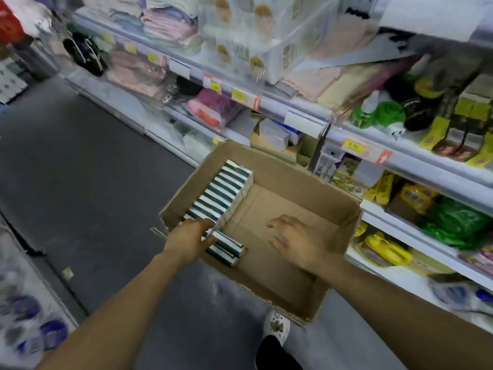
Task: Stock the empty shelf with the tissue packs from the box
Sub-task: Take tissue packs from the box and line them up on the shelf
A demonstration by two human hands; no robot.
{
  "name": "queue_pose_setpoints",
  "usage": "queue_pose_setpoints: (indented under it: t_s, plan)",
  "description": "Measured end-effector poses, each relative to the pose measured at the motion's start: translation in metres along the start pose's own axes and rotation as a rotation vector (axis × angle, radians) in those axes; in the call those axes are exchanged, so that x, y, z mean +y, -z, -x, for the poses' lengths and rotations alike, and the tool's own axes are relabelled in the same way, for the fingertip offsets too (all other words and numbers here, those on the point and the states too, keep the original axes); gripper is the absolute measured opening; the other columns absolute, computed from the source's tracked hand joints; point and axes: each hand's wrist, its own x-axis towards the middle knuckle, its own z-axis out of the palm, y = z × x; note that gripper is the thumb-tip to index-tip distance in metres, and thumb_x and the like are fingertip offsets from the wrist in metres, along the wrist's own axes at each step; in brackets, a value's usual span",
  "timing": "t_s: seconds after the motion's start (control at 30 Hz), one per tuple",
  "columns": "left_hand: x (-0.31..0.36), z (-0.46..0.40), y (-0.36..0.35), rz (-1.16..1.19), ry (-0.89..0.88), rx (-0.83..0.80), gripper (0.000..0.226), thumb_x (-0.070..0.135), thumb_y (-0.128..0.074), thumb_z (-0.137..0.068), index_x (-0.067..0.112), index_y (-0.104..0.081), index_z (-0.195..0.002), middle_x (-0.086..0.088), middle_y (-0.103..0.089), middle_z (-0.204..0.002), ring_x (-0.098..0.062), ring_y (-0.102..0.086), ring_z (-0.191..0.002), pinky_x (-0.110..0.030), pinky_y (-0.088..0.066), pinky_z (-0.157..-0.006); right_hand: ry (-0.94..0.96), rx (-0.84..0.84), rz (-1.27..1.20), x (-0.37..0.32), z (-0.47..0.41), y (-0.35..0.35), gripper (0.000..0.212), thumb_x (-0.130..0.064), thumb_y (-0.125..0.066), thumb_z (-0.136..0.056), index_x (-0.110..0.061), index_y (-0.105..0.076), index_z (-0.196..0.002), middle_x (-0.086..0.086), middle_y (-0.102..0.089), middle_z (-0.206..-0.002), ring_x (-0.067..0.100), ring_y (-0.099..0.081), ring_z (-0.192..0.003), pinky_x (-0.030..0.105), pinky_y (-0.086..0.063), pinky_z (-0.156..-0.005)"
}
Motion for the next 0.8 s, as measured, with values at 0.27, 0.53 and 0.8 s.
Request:
queue_pose_setpoints:
  t_s: [0.27, 0.53, 0.8]
  plan:
    - [-0.044, -0.067, -0.048, -0.13, -0.089, -0.227, 0.035, 0.037, -0.06, -0.093, 0.031, -0.06, -0.128, 0.001, -0.059, -0.13, -0.018, -0.053, -0.121, -0.032, -0.044, -0.101, -0.087, -0.189, -0.132, -0.008, -0.07, -0.093, 0.032, -0.033, -0.045, -0.099, -0.02, -0.052, -0.127, 0.001, -0.054, -0.124, 0.02, -0.053, -0.11, 0.036, -0.047, -0.086]
    - [-0.055, -0.111, -0.075, -0.47, -0.34, -0.346, 0.028, 0.028, -0.054, -0.097, 0.02, -0.063, -0.122, -0.005, -0.065, -0.122, -0.025, -0.06, -0.113, -0.035, -0.047, -0.095, -0.227, -0.227, -0.278, -0.018, -0.095, -0.16, 0.033, -0.03, -0.057, -0.091, -0.022, -0.055, -0.123, 0.0, -0.059, -0.113, 0.016, -0.055, -0.097, 0.032, -0.047, -0.083]
    - [-0.061, -0.134, -0.079, -0.67, -0.721, -0.321, 0.029, 0.041, -0.056, -0.094, 0.02, -0.064, -0.113, -0.004, -0.067, -0.115, -0.024, -0.062, -0.106, -0.037, -0.047, -0.087, -0.423, -0.183, -0.37, -0.028, -0.107, -0.191, 0.038, -0.021, -0.059, -0.093, -0.022, -0.054, -0.131, 0.002, -0.06, -0.124, 0.015, -0.056, -0.106, 0.022, -0.043, -0.088]
